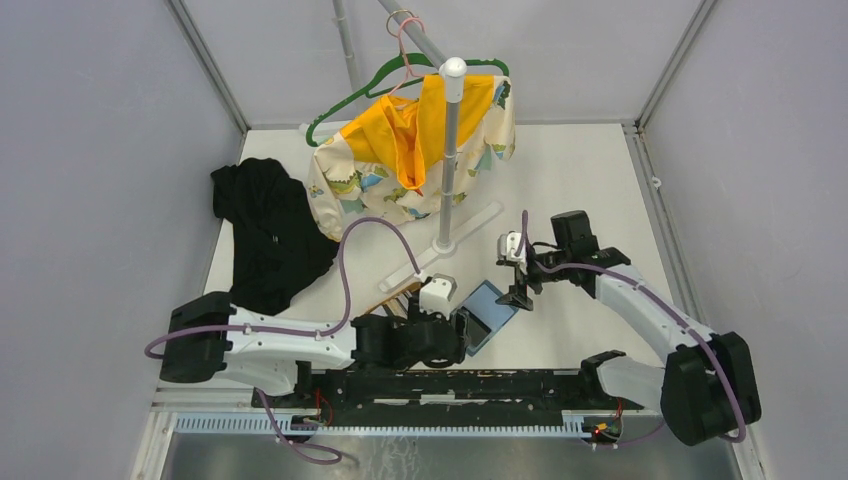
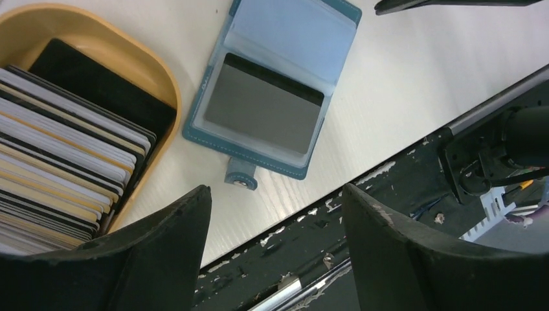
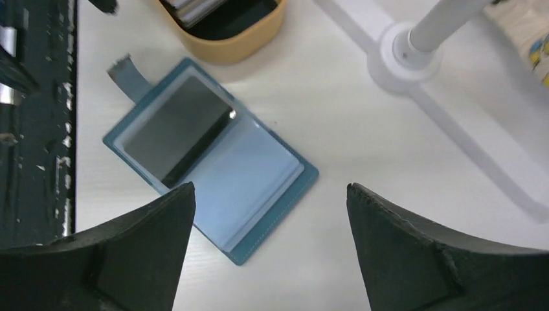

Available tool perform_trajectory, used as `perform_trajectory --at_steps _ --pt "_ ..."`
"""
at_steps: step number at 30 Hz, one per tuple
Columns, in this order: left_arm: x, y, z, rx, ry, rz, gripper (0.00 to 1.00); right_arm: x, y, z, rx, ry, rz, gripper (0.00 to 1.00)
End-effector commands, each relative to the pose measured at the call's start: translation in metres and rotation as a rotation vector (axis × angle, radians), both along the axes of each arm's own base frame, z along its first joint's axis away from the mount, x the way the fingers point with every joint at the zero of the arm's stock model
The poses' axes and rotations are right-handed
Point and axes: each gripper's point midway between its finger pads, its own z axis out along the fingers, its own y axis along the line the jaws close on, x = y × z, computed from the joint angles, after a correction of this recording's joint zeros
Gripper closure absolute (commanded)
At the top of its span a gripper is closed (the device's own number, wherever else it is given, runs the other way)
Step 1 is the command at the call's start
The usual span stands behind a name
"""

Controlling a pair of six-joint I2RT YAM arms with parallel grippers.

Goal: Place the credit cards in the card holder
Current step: Turn over the card holder at the center of the board.

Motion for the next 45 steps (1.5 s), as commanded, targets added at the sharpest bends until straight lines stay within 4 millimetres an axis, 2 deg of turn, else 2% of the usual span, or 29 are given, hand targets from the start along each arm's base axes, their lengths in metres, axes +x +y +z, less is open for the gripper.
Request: perform_trajectory --at_steps 1,5,7,10,14,19,21,28,30,38,45 --pt "-0.005 0.000 -0.006 -0.013 0.055 0.073 0.20 0.023 -0.016 -0.025 -0.121 0.025 -0.134 0.17" --pt "-0.001 -0.005 -0.020 0.042 0.064 0.137 0.19 0.037 -0.028 -0.053 -0.247 0.251 -0.300 0.40" --pt "0.002 -0.005 -0.027 0.064 0.061 0.164 0.19 0.035 -0.032 -0.069 -0.305 0.338 -0.315 0.45" --pt "0.005 -0.005 -0.034 0.081 0.054 0.193 0.21 0.028 -0.031 -0.082 -0.321 0.425 -0.322 0.47" --pt "0.008 -0.001 -0.040 0.112 0.044 0.217 0.25 0.022 -0.026 -0.085 -0.301 0.483 -0.308 0.47" --pt "0.007 -0.004 -0.047 0.152 0.044 0.202 0.45 0.011 -0.020 -0.090 -0.283 0.564 -0.280 0.47" --pt "0.007 -0.006 -0.048 0.162 0.044 0.197 0.57 0.008 -0.019 -0.094 -0.283 0.592 -0.272 0.48" --pt "0.017 -0.007 -0.029 0.158 0.001 0.199 0.85 -0.002 -0.015 -0.096 -0.269 0.651 -0.245 0.53" --pt "0.022 -0.008 -0.021 0.151 -0.016 0.198 0.90 -0.004 -0.013 -0.096 -0.260 0.670 -0.235 0.55" --pt "0.046 -0.018 0.006 0.090 -0.057 0.172 0.95 -0.009 -0.009 -0.093 -0.236 0.703 -0.214 0.64" --pt "0.064 -0.034 0.024 0.021 -0.073 0.120 0.98 -0.011 -0.006 -0.089 -0.216 0.714 -0.203 0.66"
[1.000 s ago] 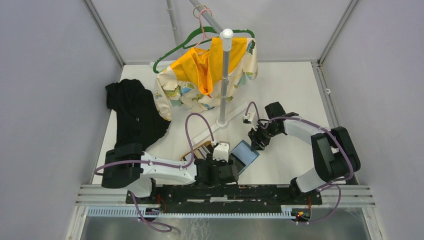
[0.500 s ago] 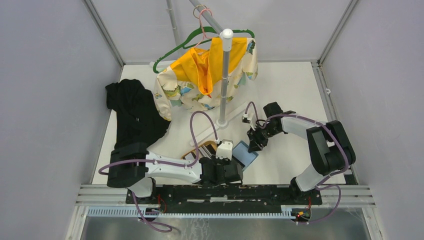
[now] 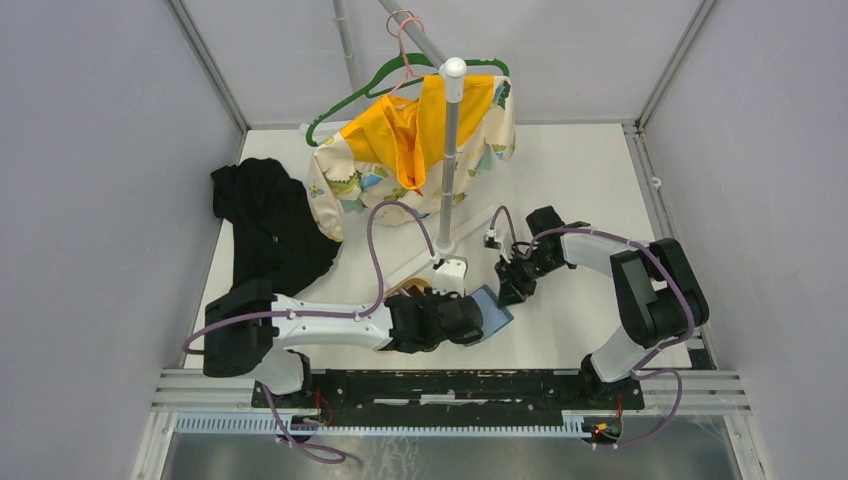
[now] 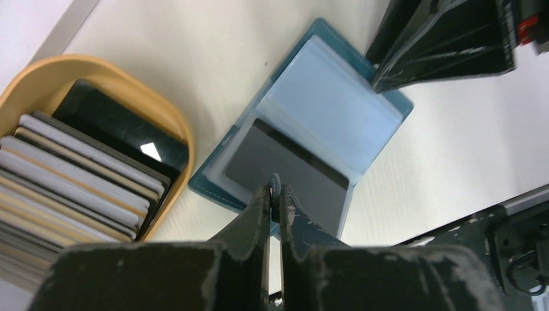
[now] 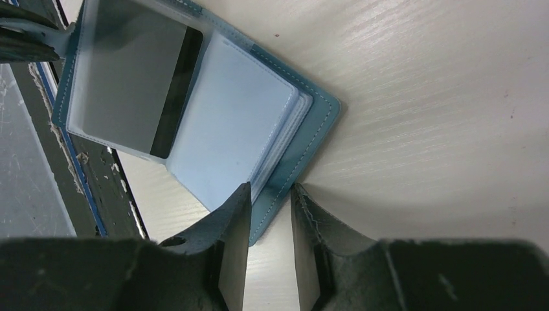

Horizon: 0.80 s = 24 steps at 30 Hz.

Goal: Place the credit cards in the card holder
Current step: Turn over the card holder at the center of the board.

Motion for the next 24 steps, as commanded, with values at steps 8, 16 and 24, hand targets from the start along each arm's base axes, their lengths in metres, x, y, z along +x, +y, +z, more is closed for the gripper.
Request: perform_trajectory --at_steps 8,16,24 --pt "0.040 -0.059 0.060 -0.172 -0.105 -0.130 0.98 -0.004 0.011 0.008 0.064 0.049 -0.012 0.72" --pt "0.063 -0.102 0.049 -0.229 -0.064 -0.224 0.98 0.015 0.001 0.012 0.094 0.048 -0.152 0.74" --pt "0.070 -0.129 0.011 -0.270 0.019 -0.265 0.91 0.053 -0.038 0.030 0.135 -0.073 -0.338 0.71"
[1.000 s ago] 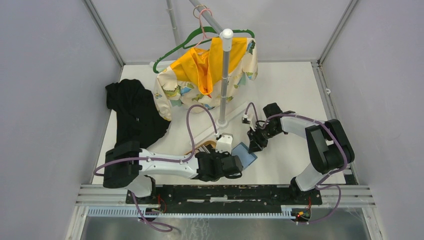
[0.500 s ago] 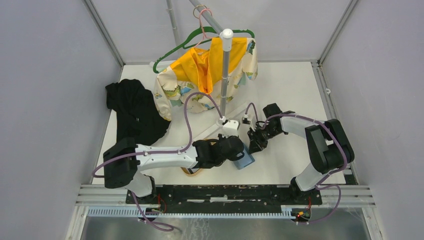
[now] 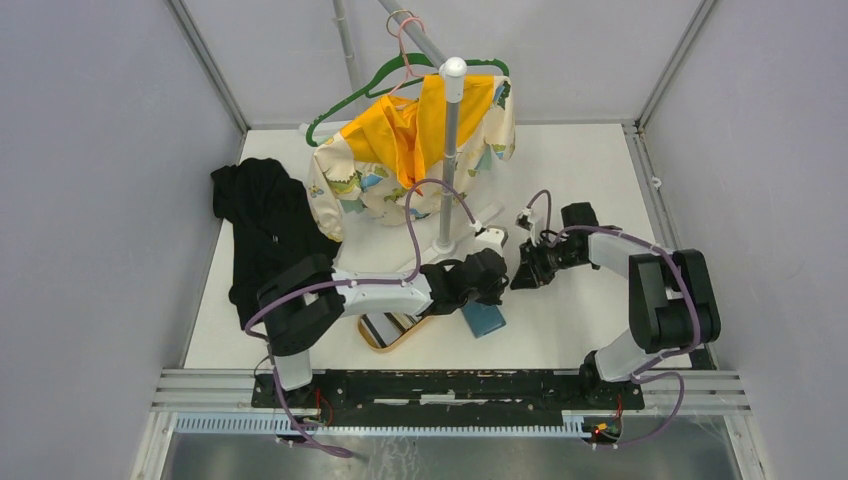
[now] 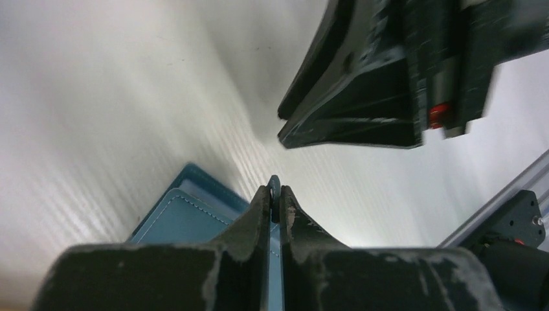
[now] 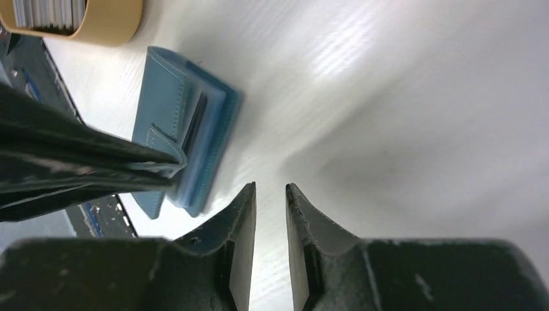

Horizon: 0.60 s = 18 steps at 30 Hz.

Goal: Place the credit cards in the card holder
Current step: Turn over the card holder at the center of the board.

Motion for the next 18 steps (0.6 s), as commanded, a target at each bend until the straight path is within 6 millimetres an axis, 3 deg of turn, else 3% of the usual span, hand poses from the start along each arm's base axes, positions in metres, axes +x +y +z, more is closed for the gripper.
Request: perform_trajectory --at_steps 1,4,7,9,11,18 --pt "0.006 -0.032 0.005 -0.089 0.005 -0.072 0.84 0.026 -0.013 0.025 0.048 -0.137 -0.077 0.71" --pt "0.008 -0.036 -0.004 -0.105 0.034 -0.076 0.74 0.026 -0.013 0.041 0.109 -0.193 -0.058 0.70" --pt "0.012 -0.032 -0.014 -0.113 0.068 -0.051 0.70 0.010 0.003 0.072 0.272 -0.269 0.059 0.71" --pt "0.015 -0.028 -0.019 -0.134 0.092 -0.034 0.70 -0.014 0.012 0.096 0.388 -0.352 0.195 0.71" --pt "0.018 -0.025 -0.023 -0.167 0.124 -0.032 0.71 -0.047 0.016 0.120 0.469 -0.605 0.410 0.71" --pt "0.018 -0.030 -0.024 -0.228 0.161 -0.066 0.71 -0.098 0.028 0.115 0.458 -1.039 0.678 0.78"
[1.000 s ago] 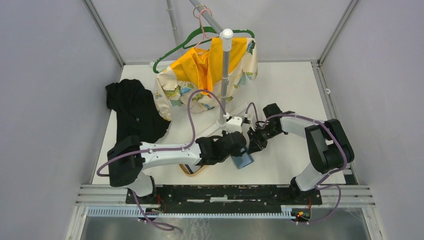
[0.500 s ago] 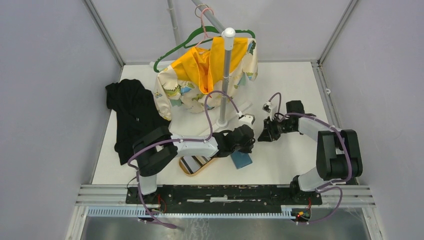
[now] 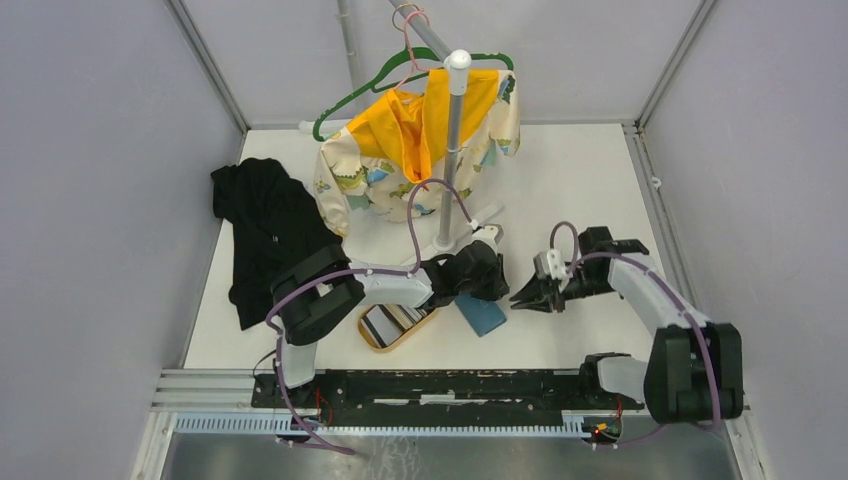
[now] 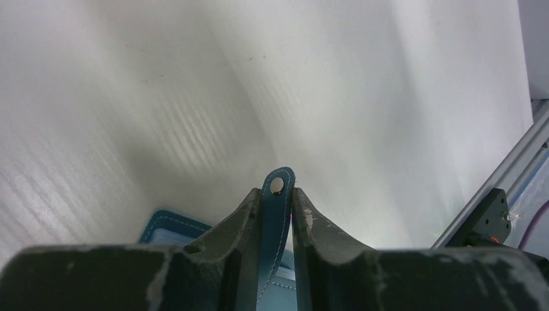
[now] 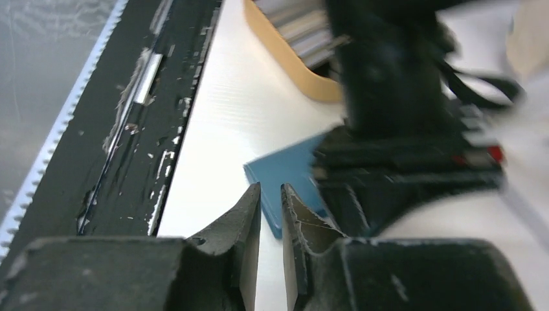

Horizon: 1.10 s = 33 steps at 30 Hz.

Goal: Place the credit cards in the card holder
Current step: Turn over the card holder at the center of the board.

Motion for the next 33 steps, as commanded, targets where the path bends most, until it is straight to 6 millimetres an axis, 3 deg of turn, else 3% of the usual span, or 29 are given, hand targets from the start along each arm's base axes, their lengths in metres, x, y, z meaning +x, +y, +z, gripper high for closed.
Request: perform_trajectory --at_steps 1,6,11,19,23,27,33 --pt "0.006 -0.014 0.011 -0.113 0.034 0.005 0.71 -0.030 0.013 0.017 0.117 -0.376 0.150 0.80" --pt "0.002 -0.019 0.017 -0.145 0.040 -0.023 0.71 -0.011 0.012 0.001 0.019 -0.417 0.135 0.87" --pt "0.002 -0.019 0.021 -0.154 0.032 -0.030 0.71 0.030 0.027 -0.007 -0.101 -0.564 -0.057 0.91" --pt "0.000 -0.020 0.022 -0.160 0.031 -0.040 0.71 0.023 0.043 -0.024 -0.189 -0.630 0.013 0.92" --pt "-0.001 -0.020 0.029 -0.172 0.023 -0.041 0.71 0.015 0.048 -0.043 -0.278 -0.700 0.094 0.91" --pt "-0.001 -0.019 0.050 -0.204 -0.007 -0.033 0.67 0.007 0.044 -0.060 -0.344 -0.765 0.174 0.90" --pt "-0.003 -0.010 0.084 -0.219 -0.075 -0.007 0.55 0.010 0.036 -0.072 -0.416 -0.771 0.192 0.90"
